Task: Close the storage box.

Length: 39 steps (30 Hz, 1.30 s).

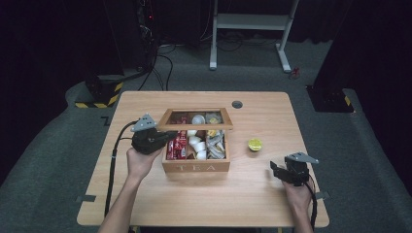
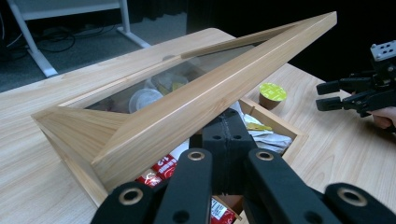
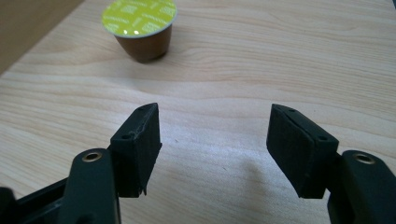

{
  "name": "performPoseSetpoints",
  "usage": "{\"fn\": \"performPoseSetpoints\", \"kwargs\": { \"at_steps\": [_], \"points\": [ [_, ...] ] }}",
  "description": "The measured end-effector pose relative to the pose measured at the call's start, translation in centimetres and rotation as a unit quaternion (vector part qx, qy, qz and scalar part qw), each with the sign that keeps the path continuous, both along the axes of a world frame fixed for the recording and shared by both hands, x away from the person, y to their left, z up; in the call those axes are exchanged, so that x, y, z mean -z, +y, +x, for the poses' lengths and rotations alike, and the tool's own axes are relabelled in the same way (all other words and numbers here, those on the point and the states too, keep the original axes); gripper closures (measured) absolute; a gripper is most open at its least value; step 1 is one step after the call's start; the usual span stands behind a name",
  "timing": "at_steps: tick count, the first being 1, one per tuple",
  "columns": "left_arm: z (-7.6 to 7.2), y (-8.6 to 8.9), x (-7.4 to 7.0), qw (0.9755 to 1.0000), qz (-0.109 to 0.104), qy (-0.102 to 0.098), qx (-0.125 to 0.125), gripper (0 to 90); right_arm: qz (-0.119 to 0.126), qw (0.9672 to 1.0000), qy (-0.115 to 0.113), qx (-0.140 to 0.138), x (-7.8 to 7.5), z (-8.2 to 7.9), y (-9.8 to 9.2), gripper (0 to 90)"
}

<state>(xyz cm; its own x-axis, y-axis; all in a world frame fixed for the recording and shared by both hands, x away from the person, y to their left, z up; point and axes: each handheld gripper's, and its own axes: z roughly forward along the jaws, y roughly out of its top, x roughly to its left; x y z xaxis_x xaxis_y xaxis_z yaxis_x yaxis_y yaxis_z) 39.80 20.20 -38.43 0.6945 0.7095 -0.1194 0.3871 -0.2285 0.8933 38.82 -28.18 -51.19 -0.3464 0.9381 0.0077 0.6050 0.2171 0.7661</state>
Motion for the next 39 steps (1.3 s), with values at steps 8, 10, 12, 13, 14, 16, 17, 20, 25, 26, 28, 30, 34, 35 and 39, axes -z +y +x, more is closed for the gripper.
{"fn": "performPoseSetpoints", "kwargs": {
  "at_steps": [8, 10, 12, 13, 14, 16, 17, 20, 25, 26, 28, 30, 34, 35, 39],
  "points": [
    [-0.2, -0.1, 0.4, 1.0, 0.005, 0.003, 0.002, 90.0, -0.021, 0.9997, 0.014, -0.001, 1.0, 0.2, 0.2, 34.9],
    [-0.3, -0.1, 0.5, 1.0, 0.004, 0.004, 0.001, 90.0, -0.023, 0.9996, 0.014, 0.001, 1.0, 0.1, 0.3, 34.9],
    [-0.4, 0.0, 0.7, 1.0, 0.003, 0.004, 0.002, 90.0, -0.027, 0.9995, 0.019, 0.003, 1.0, 0.2, 0.3, 34.7],
    [-0.4, 0.0, 0.7, 1.0, 0.003, 0.002, 0.002, 90.0, -0.027, 0.9994, 0.019, 0.003, 1.0, 0.2, 0.4, 34.7],
    [-0.4, 0.0, 0.8, 1.0, 0.0, 0.004, 0.004, 90.0, -0.028, 0.9995, 0.018, 0.003, 1.0, 0.2, 0.4, 34.6],
    [-0.5, 0.0, 1.0, 1.0, -0.003, 0.004, 0.004, 90.0, -0.03, 0.9994, 0.016, 0.003, 1.0, 0.2, 0.4, 34.5],
    [-0.5, 0.0, 1.1, 1.0, -0.005, 0.005, 0.005, 90.0, -0.031, 0.9994, 0.016, 0.003, 1.0, 0.1, 0.4, 34.3],
    [-0.5, 0.0, 1.4, 0.9999, -0.004, 0.008, 0.005, 90.0, -0.027, 0.9994, 0.019, 0.007, 1.0, 0.2, 0.4, 33.2],
    [-0.6, 0.1, 1.9, 0.9998, -0.012, 0.015, 0.004, 90.0, -0.022, 0.9995, 0.023, 0.006, 1.1, 0.3, 0.3, 32.7],
    [-0.6, 0.1, 2.0, 0.9998, -0.01, 0.016, 0.006, 90.0, -0.022, 0.9995, 0.022, 0.004, 1.1, 0.4, 0.3, 32.6],
    [-0.6, 0.1, 2.1, 0.9997, -0.01, 0.02, 0.005, 90.0, -0.023, 0.9995, 0.023, 0.004, 1.1, 0.4, 0.3, 32.7],
    [-0.6, 0.1, 2.1, 0.9997, -0.007, 0.022, 0.006, 90.0, -0.022, 0.9995, 0.023, 0.005, 1.1, 0.4, 0.3, 32.5],
    [-0.7, 0.2, 2.1, 0.9997, -0.008, 0.023, 0.007, 90.0, -0.021, 0.9995, 0.024, 0.006, 1.1, 0.4, 0.4, 32.3],
    [-0.8, 0.2, 2.2, 0.9997, -0.008, 0.023, 0.007, 90.0, -0.02, 0.9995, 0.025, 0.007, 1.1, 0.4, 0.4, 32.3],
    [-0.8, 0.3, 2.4, 0.9997, -0.008, 0.022, 0.006, 90.0, -0.02, 0.9995, 0.025, 0.007, 1.1, 0.4, 0.4, 32.2]
  ]
}}
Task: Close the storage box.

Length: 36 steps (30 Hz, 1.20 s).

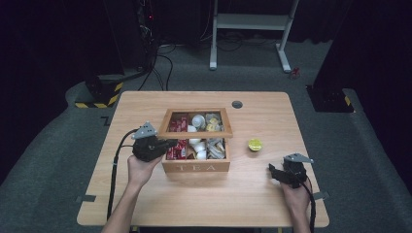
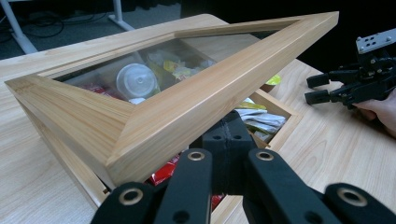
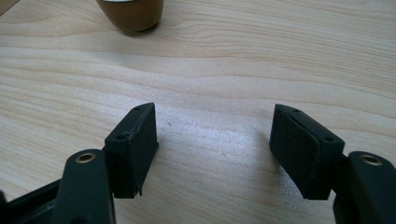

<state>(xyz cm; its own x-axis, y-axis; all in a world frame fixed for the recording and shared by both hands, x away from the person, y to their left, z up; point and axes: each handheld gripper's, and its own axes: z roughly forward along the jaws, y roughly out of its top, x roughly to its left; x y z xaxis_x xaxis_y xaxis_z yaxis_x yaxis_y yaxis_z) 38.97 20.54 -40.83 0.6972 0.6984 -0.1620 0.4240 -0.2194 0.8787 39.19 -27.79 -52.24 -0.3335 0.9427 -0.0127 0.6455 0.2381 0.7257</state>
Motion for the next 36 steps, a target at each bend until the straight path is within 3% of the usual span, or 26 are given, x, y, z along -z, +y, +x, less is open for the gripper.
{"fn": "performPoseSetpoints", "kwargs": {
  "at_steps": [24, 29, 36],
  "points": [
    [-0.9, 0.1, 1.7, 0.9999, -0.002, 0.015, -0.008, 90.0, -0.001, 1.0, 0.0, 0.0, 0.0, 0.0, 0.0, 32.1],
    [-0.8, 0.6, 2.4, 0.9993, -0.024, 0.028, 0.0, 90.0, -0.001, 1.0, 0.0, -0.001, 0.0, 0.0, 0.0, 32.2],
    [-1.2, 0.7, 2.9, 0.9993, -0.026, 0.028, -0.008, 90.0, -0.001, 1.0, 0.0, -0.001, 0.0, 0.0, 0.0, 32.1]
  ]
}}
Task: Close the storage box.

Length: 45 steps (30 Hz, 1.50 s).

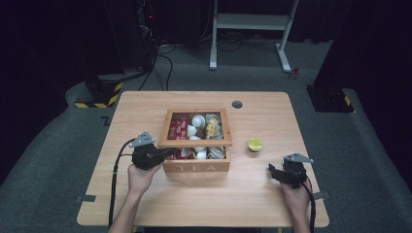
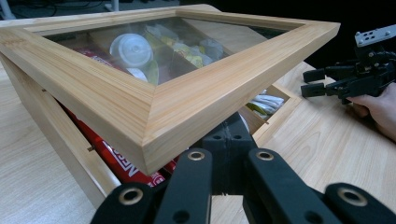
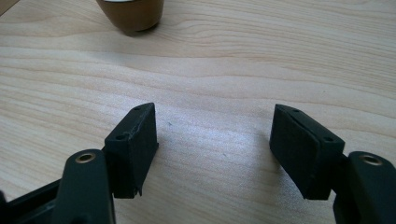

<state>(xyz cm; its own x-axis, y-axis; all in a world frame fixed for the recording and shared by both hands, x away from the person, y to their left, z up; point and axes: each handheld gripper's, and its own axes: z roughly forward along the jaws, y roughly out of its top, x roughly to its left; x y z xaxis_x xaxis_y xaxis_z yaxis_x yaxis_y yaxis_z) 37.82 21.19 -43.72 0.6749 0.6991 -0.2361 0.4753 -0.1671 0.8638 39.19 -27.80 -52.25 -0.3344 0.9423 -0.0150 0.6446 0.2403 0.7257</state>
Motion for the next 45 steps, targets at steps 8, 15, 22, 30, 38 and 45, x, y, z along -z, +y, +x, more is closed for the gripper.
{"fn": "performPoseSetpoints", "kwargs": {
  "at_steps": [8, 15, 22, 30, 38, 45],
  "points": [
    [-0.4, 0.0, 0.7, 0.9999, 0.01, 0.0, -0.007, 89.9, -0.001, 1.0, -0.001, 0.0, 0.0, 0.0, 0.0, 32.1],
    [-0.6, 0.0, 1.4, 0.9999, 0.009, 0.007, -0.006, 90.0, 0.0, 1.0, 0.0, 0.001, 0.0, 0.0, 0.0, 32.2],
    [-0.8, 0.1, 1.9, 0.9997, 0.018, 0.009, -0.012, 90.0, 0.0, 1.0, 0.0, 0.001, 0.0, 0.0, 0.0, 32.2],
    [-1.0, 0.1, 2.4, 0.9997, 0.013, 0.017, -0.013, 90.0, 0.0, 1.0, 0.0, 0.001, 0.0, 0.0, 0.0, 32.2],
    [-1.3, 0.3, 2.8, 0.9995, 0.016, 0.023, -0.01, 90.0, 0.0, 1.0, 0.001, 0.002, 0.0, 0.0, 0.0, 32.2],
    [-1.4, 0.5, 3.2, 0.9994, 0.009, 0.032, -0.008, 90.0, 0.0, 1.0, 0.001, 0.002, 0.0, 0.0, 0.0, 32.2]
  ]
}}
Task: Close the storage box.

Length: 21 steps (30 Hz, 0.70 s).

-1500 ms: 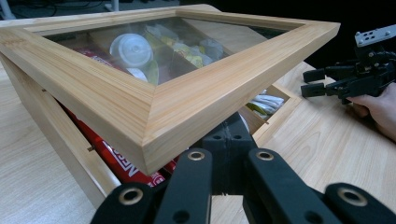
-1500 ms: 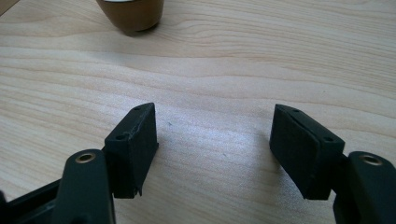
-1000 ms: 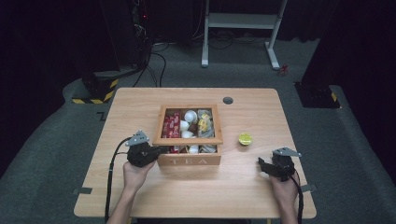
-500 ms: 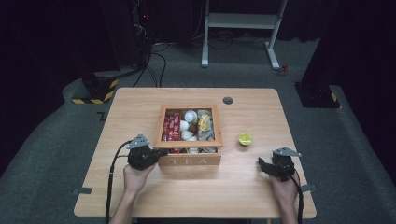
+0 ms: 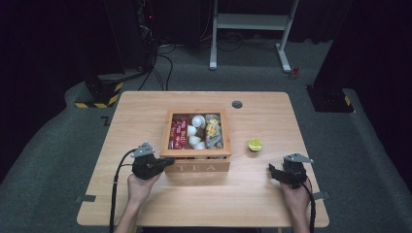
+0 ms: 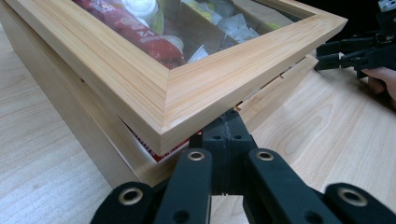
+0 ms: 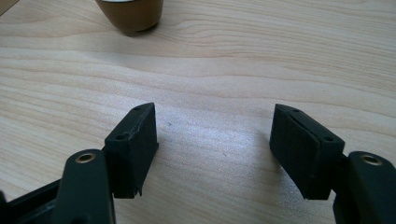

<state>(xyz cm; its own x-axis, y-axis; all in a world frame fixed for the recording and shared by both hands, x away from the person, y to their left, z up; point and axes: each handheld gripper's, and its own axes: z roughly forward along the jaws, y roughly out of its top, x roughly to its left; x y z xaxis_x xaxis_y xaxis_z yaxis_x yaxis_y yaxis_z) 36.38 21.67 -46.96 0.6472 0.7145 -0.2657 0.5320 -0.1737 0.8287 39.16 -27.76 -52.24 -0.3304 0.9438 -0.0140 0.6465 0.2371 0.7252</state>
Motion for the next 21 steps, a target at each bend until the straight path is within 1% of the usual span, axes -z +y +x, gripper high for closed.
{"fn": "performPoseSetpoints", "kwargs": {
  "at_steps": [5, 9, 12, 15, 17, 18, 19, 20, 21],
  "points": [
    [-0.1, 0.2, 0.2, 1.0, 0.0, 0.003, 0.002, 89.9, 0.0, 1.0, 0.0, 0.0, 0.0, 0.0, 0.0, 32.2],
    [-0.2, 0.1, 0.5, 0.9999, 0.007, 0.011, 0.006, 89.2, 0.0, 1.0, 0.0, 0.002, 0.0, 0.0, 0.0, 32.2],
    [-0.2, 0.1, 0.8, 0.9998, 0.007, 0.014, 0.008, 89.0, 0.0, 1.0, 0.0, 0.001, 0.0, 0.0, 0.0, 32.2],
    [-0.3, 0.1, 0.9, 0.9999, 0.011, 0.009, 0.009, 89.0, 0.001, 1.0, 0.0, 0.002, 0.0, 0.0, 0.0, 32.2],
    [-0.5, 0.0, 1.0, 0.9999, 0.012, 0.008, 0.005, 89.0, 0.0, 1.0, 0.0, 0.002, 0.0, 0.0, 0.0, 32.2],
    [-0.5, -0.1, 1.0, 0.9998, 0.017, 0.008, 0.007, 88.9, 0.0, 1.0, 0.0, 0.001, 0.0, 0.0, 0.0, 32.2],
    [-0.6, -0.2, 1.1, 0.9998, 0.016, 0.01, 0.006, 88.7, 0.001, 1.0, 0.0, 0.001, 0.0, 0.0, 0.0, 32.2],
    [-0.7, -0.1, 1.2, 0.9997, 0.022, 0.008, 0.008, 88.6, 0.001, 1.0, 0.0, 0.002, 0.0, 0.0, 0.0, 32.2],
    [-0.8, -0.2, 1.3, 0.9997, 0.02, 0.011, 0.008, 88.6, 0.0, 1.0, 0.0, 0.001, 0.0, 0.0, 0.0, 32.2]
  ]
}}
